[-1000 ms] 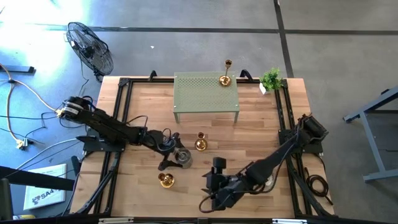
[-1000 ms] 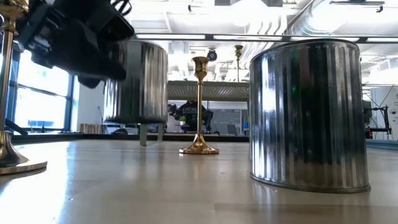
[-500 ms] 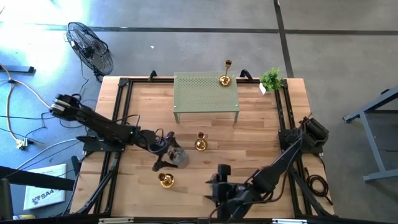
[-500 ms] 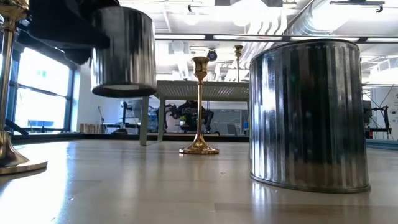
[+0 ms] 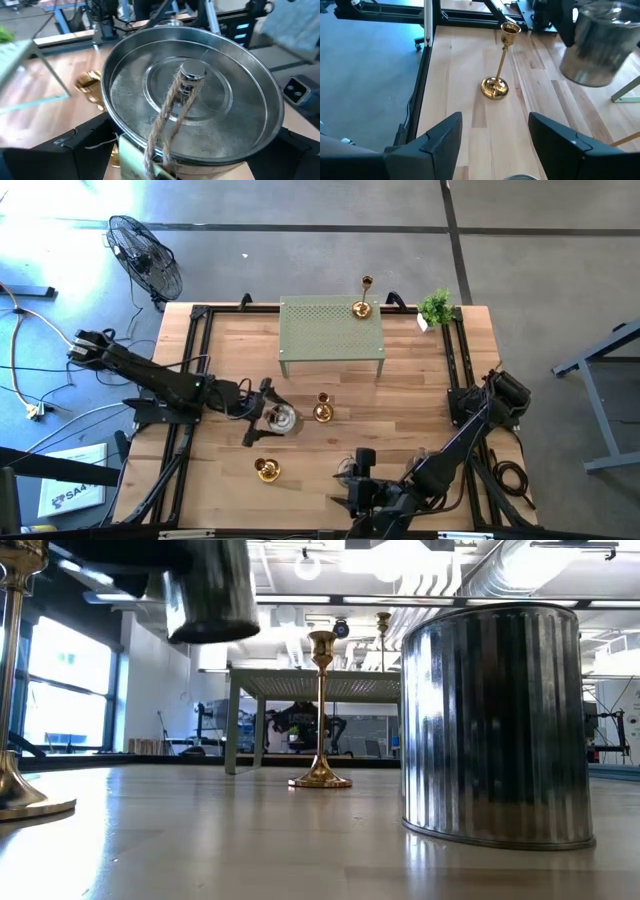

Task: Pick & Place candle stick holders
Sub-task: Put the top silver scented candle on the shelf

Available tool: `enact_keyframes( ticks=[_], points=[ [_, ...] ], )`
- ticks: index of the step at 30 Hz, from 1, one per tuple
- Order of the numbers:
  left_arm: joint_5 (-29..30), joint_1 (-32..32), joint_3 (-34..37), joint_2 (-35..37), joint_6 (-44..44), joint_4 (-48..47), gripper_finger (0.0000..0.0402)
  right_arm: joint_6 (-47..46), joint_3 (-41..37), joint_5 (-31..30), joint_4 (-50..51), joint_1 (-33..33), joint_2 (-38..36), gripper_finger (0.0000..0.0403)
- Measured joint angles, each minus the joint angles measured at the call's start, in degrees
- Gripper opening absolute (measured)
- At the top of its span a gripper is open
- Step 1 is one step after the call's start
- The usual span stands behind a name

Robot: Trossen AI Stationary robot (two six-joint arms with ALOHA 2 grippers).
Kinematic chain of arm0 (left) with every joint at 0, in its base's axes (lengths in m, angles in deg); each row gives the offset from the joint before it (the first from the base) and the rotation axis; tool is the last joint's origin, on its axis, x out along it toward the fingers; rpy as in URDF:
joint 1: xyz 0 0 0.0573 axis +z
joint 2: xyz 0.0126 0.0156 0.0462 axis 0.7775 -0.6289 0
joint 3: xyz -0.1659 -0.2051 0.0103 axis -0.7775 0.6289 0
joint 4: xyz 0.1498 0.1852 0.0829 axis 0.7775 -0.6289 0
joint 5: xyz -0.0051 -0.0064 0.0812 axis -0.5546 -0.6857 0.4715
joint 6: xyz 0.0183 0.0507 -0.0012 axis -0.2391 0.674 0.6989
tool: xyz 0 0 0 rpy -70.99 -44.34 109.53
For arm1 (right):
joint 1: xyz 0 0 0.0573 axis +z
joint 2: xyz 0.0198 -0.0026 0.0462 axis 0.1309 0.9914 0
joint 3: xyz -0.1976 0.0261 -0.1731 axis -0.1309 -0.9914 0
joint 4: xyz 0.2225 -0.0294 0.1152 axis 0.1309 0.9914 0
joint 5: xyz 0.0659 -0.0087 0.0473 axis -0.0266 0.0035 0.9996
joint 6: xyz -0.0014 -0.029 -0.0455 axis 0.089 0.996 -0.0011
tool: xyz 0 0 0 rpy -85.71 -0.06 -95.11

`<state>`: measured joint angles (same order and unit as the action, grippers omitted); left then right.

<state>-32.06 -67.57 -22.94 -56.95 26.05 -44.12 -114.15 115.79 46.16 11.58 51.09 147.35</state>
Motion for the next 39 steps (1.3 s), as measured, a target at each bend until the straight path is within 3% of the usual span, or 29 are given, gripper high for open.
enact_keyframes(
  ticks=[16, 21, 27, 39],
  points=[
    [14.5, 0.1, -26.9, 0.0, 9.9, -26.7, 0.0355, 4.5, 0.0, -0.1, -2.1, 0.5, -1.1, 0.0224],
    [19.5, 0.7, -33.8, 0.0, 11.3, -30.4, 0.0355, 8.6, 0.0, -1.3, -2.7, 0.8, -4.0, 0.0224],
    [19.4, 9.9, -39.1, -0.1, 9.6, -32.7, 0.0355, 11.9, 0.0, -1.9, -3.0, 0.9, -7.5, 0.0224],
    [7.0, 35.3, -41.9, -4.1, -1.1, -28.8, 0.0355, 16.1, 0.0, -3.8, -2.2, 0.7, -8.3, 0.0224]
  ],
)
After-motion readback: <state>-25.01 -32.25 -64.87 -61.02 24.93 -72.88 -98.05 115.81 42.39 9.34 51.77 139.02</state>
